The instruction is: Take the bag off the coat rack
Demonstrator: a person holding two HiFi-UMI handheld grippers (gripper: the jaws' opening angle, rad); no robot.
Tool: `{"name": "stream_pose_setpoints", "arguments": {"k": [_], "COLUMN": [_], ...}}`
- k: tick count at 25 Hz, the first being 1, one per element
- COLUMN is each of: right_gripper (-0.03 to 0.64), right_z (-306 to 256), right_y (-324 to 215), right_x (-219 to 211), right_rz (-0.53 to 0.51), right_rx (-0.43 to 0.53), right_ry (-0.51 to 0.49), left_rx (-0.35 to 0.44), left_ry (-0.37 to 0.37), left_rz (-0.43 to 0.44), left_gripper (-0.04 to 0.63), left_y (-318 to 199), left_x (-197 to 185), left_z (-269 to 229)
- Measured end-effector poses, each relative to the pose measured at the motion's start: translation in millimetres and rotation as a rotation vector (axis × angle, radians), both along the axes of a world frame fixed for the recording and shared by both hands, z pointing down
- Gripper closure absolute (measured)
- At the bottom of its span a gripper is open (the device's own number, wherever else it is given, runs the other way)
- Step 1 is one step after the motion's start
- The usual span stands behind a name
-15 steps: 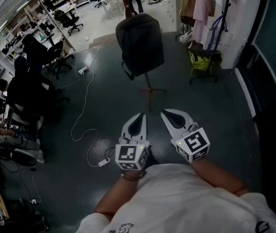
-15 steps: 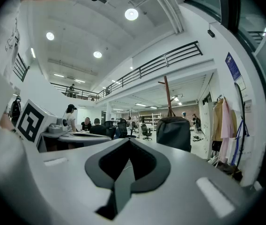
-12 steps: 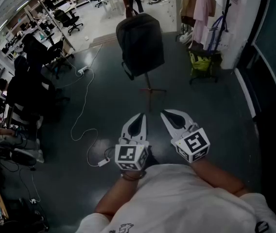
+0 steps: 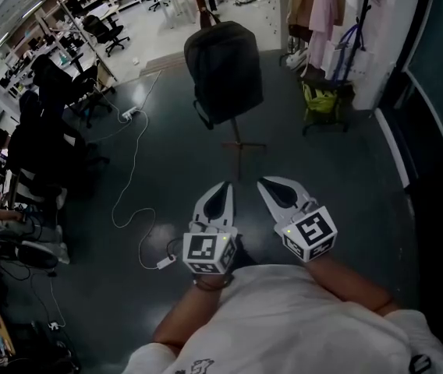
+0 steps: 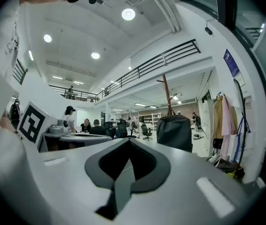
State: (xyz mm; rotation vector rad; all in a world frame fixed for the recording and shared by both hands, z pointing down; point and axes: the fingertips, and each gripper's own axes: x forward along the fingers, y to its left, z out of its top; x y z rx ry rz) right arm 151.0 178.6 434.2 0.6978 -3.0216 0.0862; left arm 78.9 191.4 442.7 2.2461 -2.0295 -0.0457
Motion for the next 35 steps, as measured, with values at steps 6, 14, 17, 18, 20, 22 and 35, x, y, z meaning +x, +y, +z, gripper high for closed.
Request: {"name": "stream_pose_setpoints", "arguments": {"k": [6, 14, 17, 18, 20, 22, 35], "right_gripper": [0.614, 0.614, 0.614, 0.614, 0.614, 0.614, 0.614], "right_z": [3.2, 3.6, 2.7, 1.7, 1.3, 1.2, -8.3], "right_y": [-15.5, -47.3, -63.0, -69.5, -83.2, -95.9, -149.5], "right_x": [-17.5, -62.6, -85.2, -93.3, -108.3, -123.0, -195.7], "right_rz": [-0.003, -0.013, -0.011, -0.010, -0.005, 0.003, 0.073], "right_rx": [-0.015, -0.025, -0.028, -0.028, -0.035, -0.049, -0.054], "right_ry": [0.006, 0.020, 0.026, 0.028, 0.030, 0.028, -0.007], "left_rx": [-0.005, -0.002, -0.003, -0.004, -0.009, -0.012, -0.005], "left_ry": [0.010, 0.021, 0.030, 0.032, 0.032, 0.029, 0.034], "left_rz": [0.021, 0.027, 0.046, 0.050, 0.055, 0.064, 0.154], "left_gripper": [0.594, 0.594, 0.594, 0.594, 0.594, 0.594, 0.594], "left_y": [-16.3, -47.6, -65.1, -71.9, -85.6, -97.4, -151.8], "left_x": [-13.9, -56.8, -77.2, -85.2, -101.1, -116.3, -185.9], "left_z": [4.5, 3.6, 3.7, 2.9, 1.2, -1.9, -9.7]}}
